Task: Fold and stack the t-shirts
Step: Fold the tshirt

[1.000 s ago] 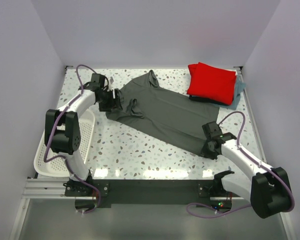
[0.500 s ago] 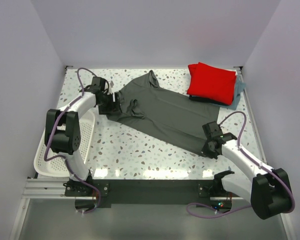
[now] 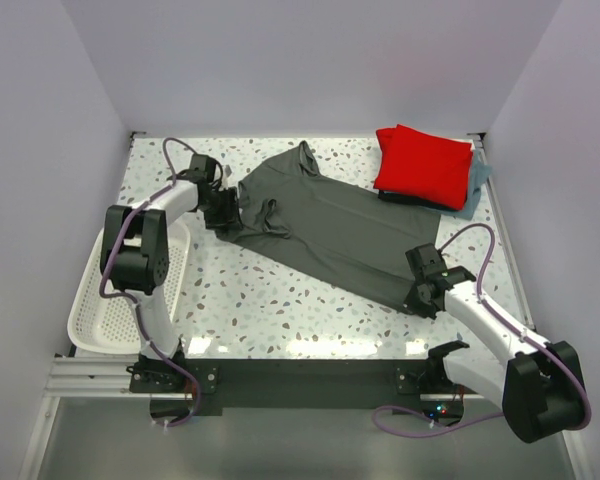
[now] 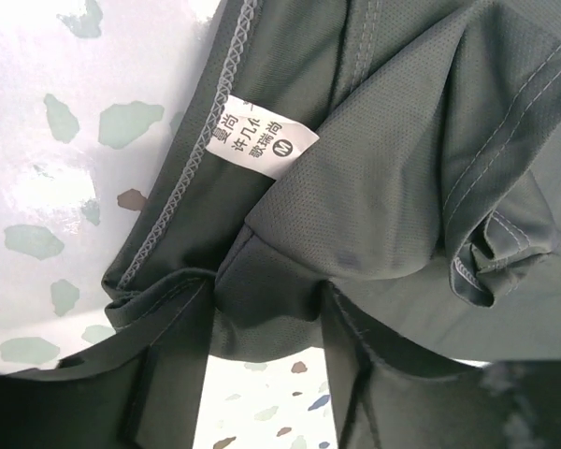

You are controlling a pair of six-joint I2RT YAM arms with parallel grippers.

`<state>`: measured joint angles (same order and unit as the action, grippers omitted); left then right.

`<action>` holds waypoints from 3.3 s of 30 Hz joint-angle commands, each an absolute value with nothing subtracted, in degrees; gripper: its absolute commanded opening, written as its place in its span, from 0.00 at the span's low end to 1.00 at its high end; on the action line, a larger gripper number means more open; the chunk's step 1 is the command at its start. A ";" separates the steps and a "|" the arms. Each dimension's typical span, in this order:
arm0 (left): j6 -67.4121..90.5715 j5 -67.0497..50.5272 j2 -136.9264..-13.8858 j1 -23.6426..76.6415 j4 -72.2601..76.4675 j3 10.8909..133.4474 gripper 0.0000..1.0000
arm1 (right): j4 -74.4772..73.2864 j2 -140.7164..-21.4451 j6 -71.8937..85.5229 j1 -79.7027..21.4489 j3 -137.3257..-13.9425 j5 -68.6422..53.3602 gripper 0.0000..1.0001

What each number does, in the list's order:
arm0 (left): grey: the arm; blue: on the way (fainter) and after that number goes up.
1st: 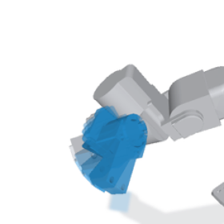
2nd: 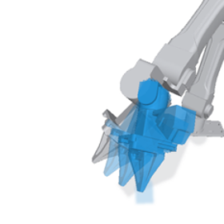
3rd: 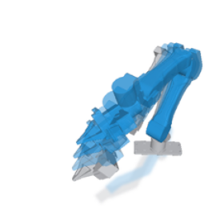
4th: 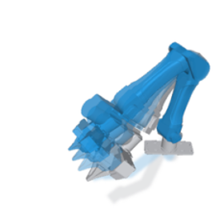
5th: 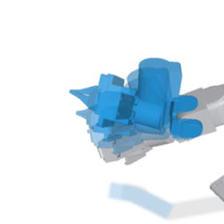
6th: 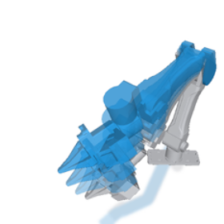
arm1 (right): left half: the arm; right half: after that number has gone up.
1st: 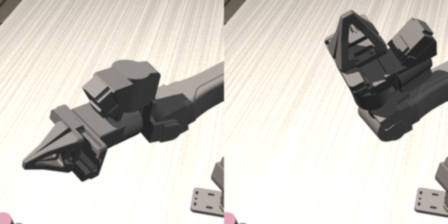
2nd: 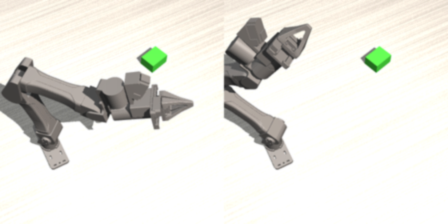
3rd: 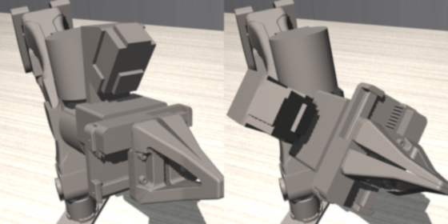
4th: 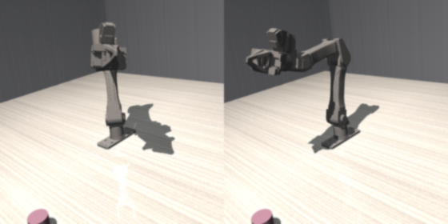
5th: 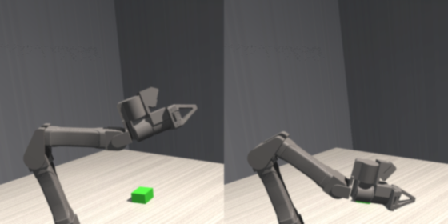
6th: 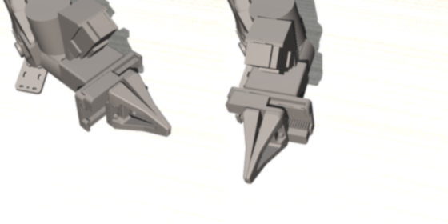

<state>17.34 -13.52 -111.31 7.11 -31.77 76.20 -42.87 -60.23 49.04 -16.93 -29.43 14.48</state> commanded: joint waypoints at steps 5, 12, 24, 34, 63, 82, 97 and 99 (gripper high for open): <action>16.26 -15.21 -111.36 6.68 -29.97 77.34 0.26 | -43.94 -59.77 49.92 -16.96 -29.97 16.96 0.00; 15.38 -13.72 -111.45 6.68 -33.83 81.99 0.01 | -45.17 -59.15 50.45 -16.96 -30.15 17.14 0.00; 13.62 -10.46 -116.45 7.47 -40.08 89.73 0.15 | -46.23 -60.73 50.89 -16.96 -30.85 17.84 0.00; 13.97 -4.05 -116.72 7.29 -41.13 89.65 0.52 | -46.93 -60.82 51.42 -17.05 -31.11 18.37 0.00; 18.11 4.84 -110.30 7.38 -38.23 83.05 0.47 | -47.02 -60.20 52.21 -16.96 -30.94 19.25 0.00; 17.75 -0.53 -115.31 7.38 -38.32 83.85 0.39 | -47.02 -60.03 52.12 -17.05 -31.11 19.60 0.00; 18.46 1.22 -111.89 4.66 -37.79 81.12 0.00 | -49.48 -62.49 54.14 -17.05 -31.90 21.71 0.00; 18.90 2.19 -111.27 4.57 -37.36 80.51 0.00 | -50.10 -63.45 54.49 -16.96 -32.25 22.23 0.00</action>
<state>17.87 -0.27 -114.54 5.74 -38.92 81.41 -47.35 -62.37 52.73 -16.93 -30.30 18.59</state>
